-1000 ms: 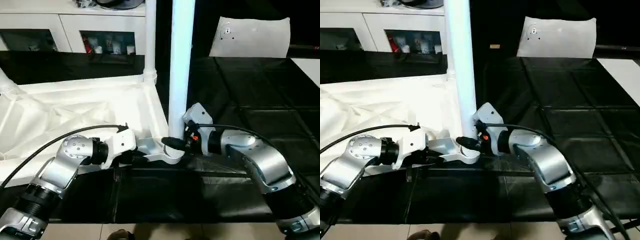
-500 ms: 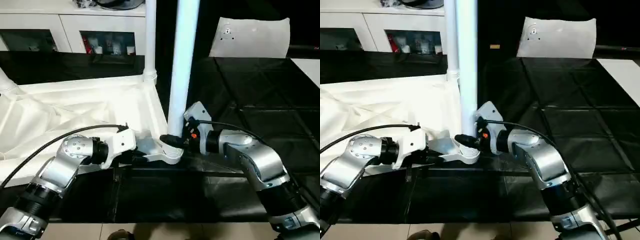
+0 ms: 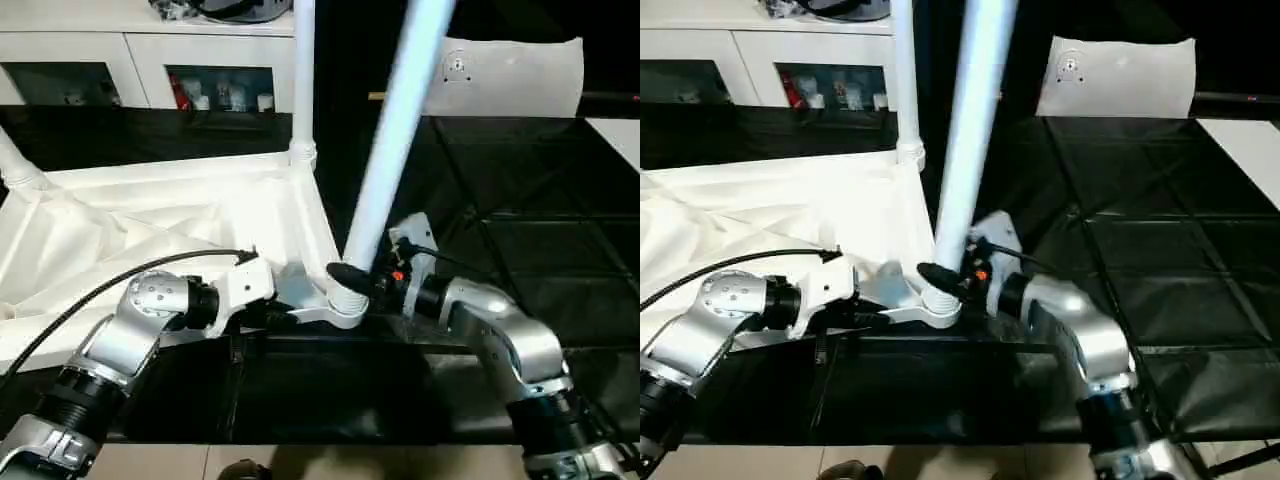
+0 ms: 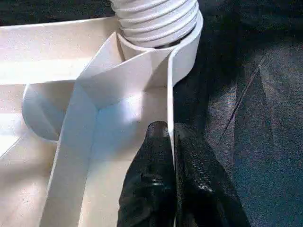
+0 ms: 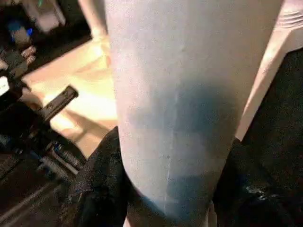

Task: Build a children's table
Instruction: Insert table leg to table base

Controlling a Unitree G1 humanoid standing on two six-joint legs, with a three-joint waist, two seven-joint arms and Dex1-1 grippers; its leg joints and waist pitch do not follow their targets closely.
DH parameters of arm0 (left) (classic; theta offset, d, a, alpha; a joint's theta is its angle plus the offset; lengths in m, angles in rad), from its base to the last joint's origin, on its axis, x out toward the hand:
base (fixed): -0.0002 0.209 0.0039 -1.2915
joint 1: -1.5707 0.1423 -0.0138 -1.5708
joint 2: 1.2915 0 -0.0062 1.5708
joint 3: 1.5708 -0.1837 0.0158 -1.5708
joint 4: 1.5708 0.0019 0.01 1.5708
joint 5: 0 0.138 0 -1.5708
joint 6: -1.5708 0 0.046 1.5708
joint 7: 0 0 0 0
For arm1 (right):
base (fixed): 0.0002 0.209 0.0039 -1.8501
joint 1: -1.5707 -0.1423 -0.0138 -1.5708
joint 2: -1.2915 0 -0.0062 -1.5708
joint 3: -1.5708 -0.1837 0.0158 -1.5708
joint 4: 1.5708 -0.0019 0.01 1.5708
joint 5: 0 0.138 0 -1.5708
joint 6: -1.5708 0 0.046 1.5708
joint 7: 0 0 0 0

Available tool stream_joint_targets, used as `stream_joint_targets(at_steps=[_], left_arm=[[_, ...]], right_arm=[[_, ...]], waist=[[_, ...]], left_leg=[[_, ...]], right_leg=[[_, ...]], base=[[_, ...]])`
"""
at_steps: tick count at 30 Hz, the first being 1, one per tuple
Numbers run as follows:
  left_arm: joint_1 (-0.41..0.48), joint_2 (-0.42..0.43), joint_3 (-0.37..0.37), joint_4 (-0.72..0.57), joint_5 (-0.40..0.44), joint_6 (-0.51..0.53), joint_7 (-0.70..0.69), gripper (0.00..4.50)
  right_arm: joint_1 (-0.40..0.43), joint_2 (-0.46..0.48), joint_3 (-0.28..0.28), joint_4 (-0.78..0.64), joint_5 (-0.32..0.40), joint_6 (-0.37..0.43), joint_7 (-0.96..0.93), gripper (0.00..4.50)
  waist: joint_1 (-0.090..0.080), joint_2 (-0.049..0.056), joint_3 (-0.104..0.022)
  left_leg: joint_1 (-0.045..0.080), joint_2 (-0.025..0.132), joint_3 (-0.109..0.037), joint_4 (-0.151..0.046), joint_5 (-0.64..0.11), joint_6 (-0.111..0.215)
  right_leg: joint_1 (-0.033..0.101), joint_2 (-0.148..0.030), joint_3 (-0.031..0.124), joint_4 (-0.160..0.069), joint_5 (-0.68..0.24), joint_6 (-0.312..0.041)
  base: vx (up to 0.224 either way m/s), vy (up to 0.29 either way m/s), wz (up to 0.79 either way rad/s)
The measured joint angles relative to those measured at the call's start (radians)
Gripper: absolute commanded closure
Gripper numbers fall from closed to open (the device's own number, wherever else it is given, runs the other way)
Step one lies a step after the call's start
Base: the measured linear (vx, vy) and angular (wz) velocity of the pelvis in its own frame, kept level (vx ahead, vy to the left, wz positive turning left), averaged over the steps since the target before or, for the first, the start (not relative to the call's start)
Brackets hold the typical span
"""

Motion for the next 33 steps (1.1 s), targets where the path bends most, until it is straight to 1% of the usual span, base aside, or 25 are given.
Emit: stream_joint_targets(at_steps=[3,7,10,15,17,19,24,27,33], left_arm=[[0.001,-0.004,0.000,0.002,0.000,0.000,0.000,4.50],[0.001,-0.008,0.000,0.003,0.001,0.000,0.001,4.50],[0.001,-0.012,0.000,0.004,0.001,0.000,0.004,4.50],[0.001,-0.022,-0.001,0.004,0.002,0.000,0.005,4.50],[0.001,-0.023,-0.001,0.004,0.002,0.000,0.005,4.50],[0.001,-0.023,-0.002,0.004,0.002,-0.002,0.005,4.50],[0.000,-0.023,-0.002,0.004,0.015,-0.009,0.006,4.50],[0.000,-0.019,-0.003,0.005,0.022,-0.017,0.006,4.50],[0.000,-0.004,-0.003,0.011,0.023,-0.029,0.002,4.50]], right_arm=[[0.046,0.029,-0.015,-0.014,0.002,-0.047,-0.029,2.59],[0.094,0.047,-0.024,-0.036,0.003,-0.104,-0.054,2.59],[0.122,0.057,-0.026,-0.045,0.002,-0.134,-0.067,2.59],[0.172,0.076,-0.031,-0.057,0.002,-0.216,-0.082,2.59],[0.178,0.072,-0.022,-0.056,-0.009,-0.241,-0.082,2.59],[0.176,0.038,0.020,-0.063,-0.054,-0.277,-0.080,2.59],[0.147,-0.051,0.106,-0.078,-0.173,-0.331,-0.059,2.59],[0.128,-0.082,0.126,-0.076,-0.205,-0.339,-0.030,2.59],[0.052,-0.104,0.154,-0.015,-0.211,-0.341,0.036,2.59]], waist=[[0.001,0.004,-0.001],[0.001,0.013,-0.001],[0.001,0.014,-0.001],[0.004,0.019,-0.001],[0.004,0.021,-0.001],[0.004,0.021,-0.001],[0.002,0.019,-0.001],[0.000,0.016,-0.002],[-0.006,0.015,-0.001]], left_leg=[[0.000,0.000,0.000,-0.001,0.000,0.000],[0.000,-0.001,0.000,-0.001,0.000,0.000],[0.000,-0.001,0.000,-0.002,0.000,0.000],[-0.002,-0.001,0.000,-0.003,0.000,0.000],[-0.002,-0.002,0.000,-0.003,0.000,0.001],[-0.002,-0.002,0.000,-0.003,0.000,0.000],[-0.002,-0.002,0.000,-0.003,0.000,0.000],[-0.001,-0.002,0.000,-0.003,0.000,0.000],[0.000,-0.001,0.000,-0.004,0.000,0.000]], right_leg=[[0.000,0.000,0.000,-0.001,0.000,0.000],[0.001,0.000,0.000,-0.003,0.000,0.000],[0.001,0.000,0.000,-0.003,0.000,0.000],[0.001,-0.001,0.000,-0.006,0.000,0.000],[0.001,-0.001,0.000,-0.006,0.000,0.000],[0.001,-0.001,0.000,-0.006,0.000,0.000],[0.001,-0.001,0.000,-0.006,0.000,0.000],[0.001,-0.001,0.000,-0.006,0.000,0.000],[0.000,-0.001,0.000,-0.006,0.001,-0.002]], base=[[0.000,0.000,0.00],[0.000,0.000,0.00],[0.000,0.000,0.00],[0.000,0.000,0.00],[0.000,0.000,0.00],[0.000,0.000,0.00],[0.000,0.000,0.00],[0.000,0.000,0.00],[0.000,0.000,0.00]])
